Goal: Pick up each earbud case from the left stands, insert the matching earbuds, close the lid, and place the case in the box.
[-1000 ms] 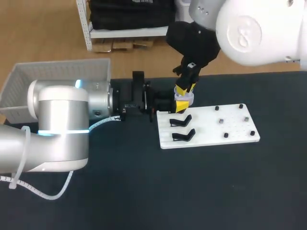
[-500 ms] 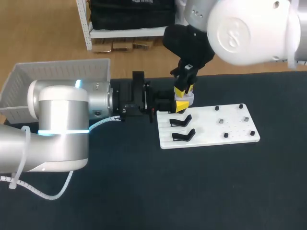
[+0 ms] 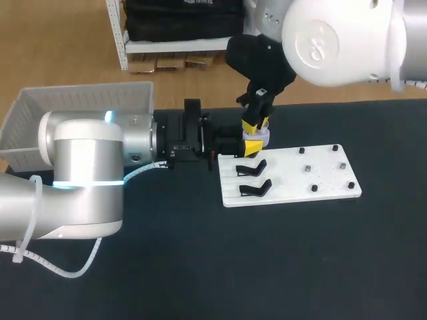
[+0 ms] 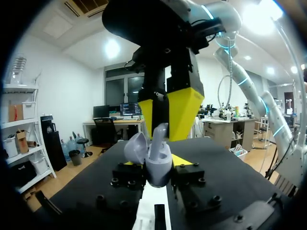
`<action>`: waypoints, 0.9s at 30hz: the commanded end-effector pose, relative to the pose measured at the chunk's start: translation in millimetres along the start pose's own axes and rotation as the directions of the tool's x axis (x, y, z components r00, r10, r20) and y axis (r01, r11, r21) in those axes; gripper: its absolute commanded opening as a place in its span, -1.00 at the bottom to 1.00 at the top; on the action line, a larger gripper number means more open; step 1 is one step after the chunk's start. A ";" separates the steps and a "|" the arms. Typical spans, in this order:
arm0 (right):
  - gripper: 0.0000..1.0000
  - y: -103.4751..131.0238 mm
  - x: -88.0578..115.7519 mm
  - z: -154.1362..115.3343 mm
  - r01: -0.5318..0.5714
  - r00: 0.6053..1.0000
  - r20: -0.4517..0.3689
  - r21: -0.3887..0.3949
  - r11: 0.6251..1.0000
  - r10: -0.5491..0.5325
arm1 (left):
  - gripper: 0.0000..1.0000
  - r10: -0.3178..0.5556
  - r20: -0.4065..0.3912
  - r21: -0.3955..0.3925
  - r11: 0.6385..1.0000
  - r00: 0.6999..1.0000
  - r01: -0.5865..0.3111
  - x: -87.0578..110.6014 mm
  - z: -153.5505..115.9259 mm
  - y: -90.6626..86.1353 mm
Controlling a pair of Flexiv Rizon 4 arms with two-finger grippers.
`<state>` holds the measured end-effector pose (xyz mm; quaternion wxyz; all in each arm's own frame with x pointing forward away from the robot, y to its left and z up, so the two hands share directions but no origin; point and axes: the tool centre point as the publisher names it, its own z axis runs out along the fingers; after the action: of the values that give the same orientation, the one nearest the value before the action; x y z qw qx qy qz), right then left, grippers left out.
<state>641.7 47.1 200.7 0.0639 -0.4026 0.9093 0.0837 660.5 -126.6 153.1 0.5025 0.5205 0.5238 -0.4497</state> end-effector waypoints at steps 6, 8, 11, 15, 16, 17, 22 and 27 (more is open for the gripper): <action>-1.00 -4.0 -2.7 5.9 0.002 1.000 -0.017 0.006 1.000 -0.002 | -1.00 0.005 0.007 -0.009 1.000 1.000 -0.005 1.4 0.1 -2.0; -1.00 -5.1 -2.7 6.9 0.001 1.000 -0.019 0.012 1.000 -0.001 | -1.00 0.005 0.007 -0.009 1.000 1.000 -0.005 1.4 0.1 -2.0; -1.00 -6.8 -2.9 8.3 0.001 1.000 -0.021 0.025 1.000 -0.001 | -1.00 0.005 0.007 -0.009 1.000 1.000 -0.005 1.4 0.1 -2.0; -1.00 -7.3 -3.0 9.3 0.002 1.000 -0.022 0.035 0.999 -0.001 | -1.00 0.005 0.007 -0.009 1.000 1.000 -0.005 1.4 0.1 -2.0; -0.91 -7.4 -2.9 9.6 0.002 1.000 -0.022 0.037 0.999 -0.001 | -1.00 0.005 0.007 -0.009 1.000 1.000 -0.005 1.4 0.1 -2.0; -0.68 -7.4 -2.8 9.8 0.002 1.000 -0.022 0.039 0.999 -0.001 | -1.00 0.005 0.007 -0.009 1.000 1.000 -0.005 1.4 0.1 -2.0; -0.48 -7.5 -2.3 8.8 0.000 1.000 -0.020 0.045 0.999 0.001 | -1.00 0.005 0.007 -0.009 1.000 1.000 -0.005 1.4 0.1 -2.0; -0.40 -6.9 -2.1 6.4 -0.003 1.000 -0.014 0.049 0.999 0.003 | -1.00 0.005 0.007 -0.009 1.000 1.000 -0.005 1.4 0.1 -2.0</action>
<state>649.6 47.0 195.7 0.0654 -0.4005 0.9121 0.0580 661.1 -127.8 151.2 0.5023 0.5205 0.5234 -0.4505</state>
